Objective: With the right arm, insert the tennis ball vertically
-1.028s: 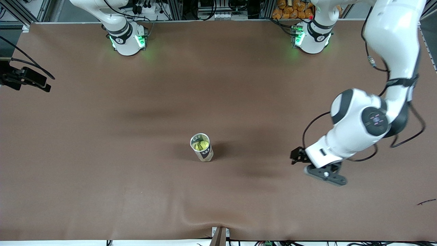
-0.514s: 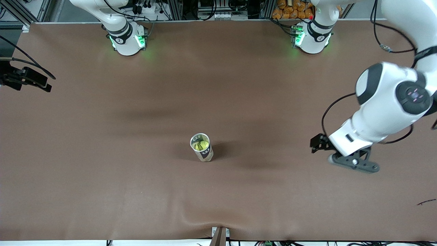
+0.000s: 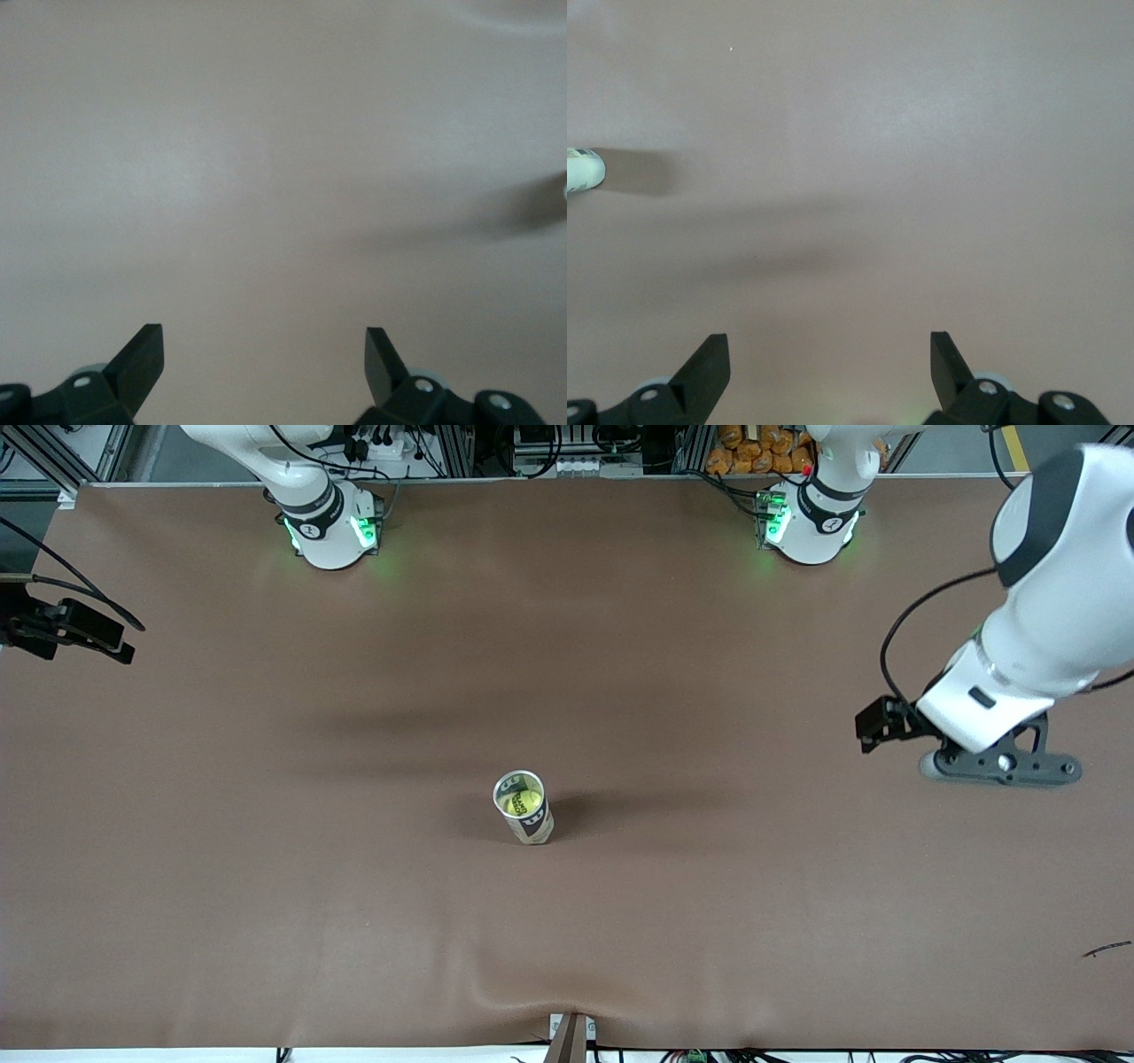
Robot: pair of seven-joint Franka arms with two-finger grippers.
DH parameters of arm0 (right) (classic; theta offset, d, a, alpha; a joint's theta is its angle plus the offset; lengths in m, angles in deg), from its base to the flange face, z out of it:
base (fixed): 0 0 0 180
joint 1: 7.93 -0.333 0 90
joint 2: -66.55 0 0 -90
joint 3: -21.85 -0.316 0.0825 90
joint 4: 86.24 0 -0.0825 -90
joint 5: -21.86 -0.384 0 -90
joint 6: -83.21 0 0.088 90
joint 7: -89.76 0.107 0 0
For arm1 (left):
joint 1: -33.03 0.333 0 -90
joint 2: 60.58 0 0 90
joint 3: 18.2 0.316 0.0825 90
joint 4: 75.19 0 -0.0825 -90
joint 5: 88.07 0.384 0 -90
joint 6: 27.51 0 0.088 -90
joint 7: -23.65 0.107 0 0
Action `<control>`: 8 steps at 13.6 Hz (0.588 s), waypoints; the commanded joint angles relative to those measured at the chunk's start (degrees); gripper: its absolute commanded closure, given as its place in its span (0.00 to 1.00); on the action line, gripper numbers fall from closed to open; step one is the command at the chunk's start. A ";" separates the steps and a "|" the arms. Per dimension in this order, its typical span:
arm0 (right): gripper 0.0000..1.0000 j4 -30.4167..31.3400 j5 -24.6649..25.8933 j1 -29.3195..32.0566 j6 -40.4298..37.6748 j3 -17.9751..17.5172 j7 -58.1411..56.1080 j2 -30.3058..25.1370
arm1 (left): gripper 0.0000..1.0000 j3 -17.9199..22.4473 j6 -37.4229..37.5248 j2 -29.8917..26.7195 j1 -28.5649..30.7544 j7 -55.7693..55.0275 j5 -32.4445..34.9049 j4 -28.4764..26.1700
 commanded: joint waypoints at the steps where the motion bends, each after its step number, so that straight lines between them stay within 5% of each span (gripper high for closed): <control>1: 0.00 0.37 0.16 -0.55 0.40 0.06 -0.55 -0.32 | 0.00 0.07 1.13 -2.60 3.78 -0.58 -2.70 -1.64; 8: 0.00 0.36 0.33 -1.35 0.22 0.06 -0.81 -0.32 | 0.00 -0.02 4.90 -5.24 10.73 -0.23 -2.61 -1.29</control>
